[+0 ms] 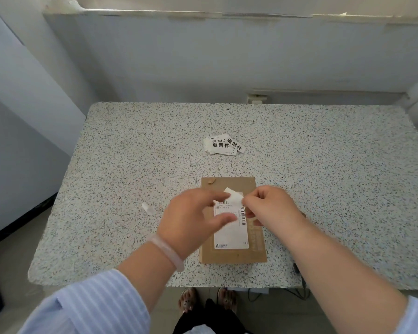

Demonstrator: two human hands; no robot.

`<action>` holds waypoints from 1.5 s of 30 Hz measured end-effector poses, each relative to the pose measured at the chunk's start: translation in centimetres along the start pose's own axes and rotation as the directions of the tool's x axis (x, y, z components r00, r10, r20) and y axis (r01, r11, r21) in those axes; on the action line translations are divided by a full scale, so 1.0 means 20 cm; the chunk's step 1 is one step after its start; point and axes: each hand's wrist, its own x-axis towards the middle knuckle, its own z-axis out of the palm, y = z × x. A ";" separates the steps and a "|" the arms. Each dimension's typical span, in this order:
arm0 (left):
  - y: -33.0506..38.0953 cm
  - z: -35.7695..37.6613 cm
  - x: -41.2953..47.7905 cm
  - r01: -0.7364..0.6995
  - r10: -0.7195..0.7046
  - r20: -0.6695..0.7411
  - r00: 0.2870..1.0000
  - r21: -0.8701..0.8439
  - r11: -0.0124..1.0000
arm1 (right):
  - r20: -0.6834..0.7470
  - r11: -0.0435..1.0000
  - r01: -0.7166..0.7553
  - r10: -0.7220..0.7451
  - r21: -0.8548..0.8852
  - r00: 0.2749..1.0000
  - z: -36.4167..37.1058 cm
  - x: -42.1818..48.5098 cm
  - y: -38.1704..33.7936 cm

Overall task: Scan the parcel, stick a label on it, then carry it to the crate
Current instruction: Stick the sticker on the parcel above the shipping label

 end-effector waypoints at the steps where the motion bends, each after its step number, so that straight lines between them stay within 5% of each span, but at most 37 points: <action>1: 0.03 0.03 0.01 -0.050 0.052 -0.042 0.998 0.035 0.998 | 0.007 1.000 0.006 -0.006 0.001 1.000 0.01 0.00 0.00; 6: 0.04 0.07 0.07 -0.117 0.149 -0.224 0.963 0.151 0.982 | 0.024 0.998 0.044 -0.045 0.037 0.999 0.03 0.00 0.00; 10: 0.04 0.08 0.08 0.019 -0.042 -0.216 0.976 -0.110 0.994 | 0.031 0.991 0.077 -0.081 0.112 0.996 0.02 0.00 0.01; 14: 0.02 0.08 0.11 0.291 -0.427 -0.093 0.899 -0.603 0.743 | -0.071 0.991 0.085 -0.078 0.106 0.994 -0.01 0.02 0.04; 19: 0.01 0.08 0.16 0.331 -0.555 -0.044 0.831 -0.761 0.557 | -0.005 0.994 0.027 -0.026 0.104 1.000 -0.03 0.09 0.09; 25: -0.05 0.12 0.25 0.388 -0.570 -0.048 0.820 -0.686 0.615 | -0.056 0.990 0.010 -0.002 0.137 0.998 -0.02 0.21 0.09; 34: -0.13 0.19 0.37 0.473 -0.536 -0.038 0.843 -0.422 0.773 | -0.105 0.992 0.016 -0.029 -0.122 0.994 0.02 0.39 0.15; 45: -0.19 0.25 0.43 0.435 -0.450 -0.040 0.892 -0.192 0.880 | -0.150 0.992 -0.029 0.010 -0.126 0.989 0.08 0.47 0.21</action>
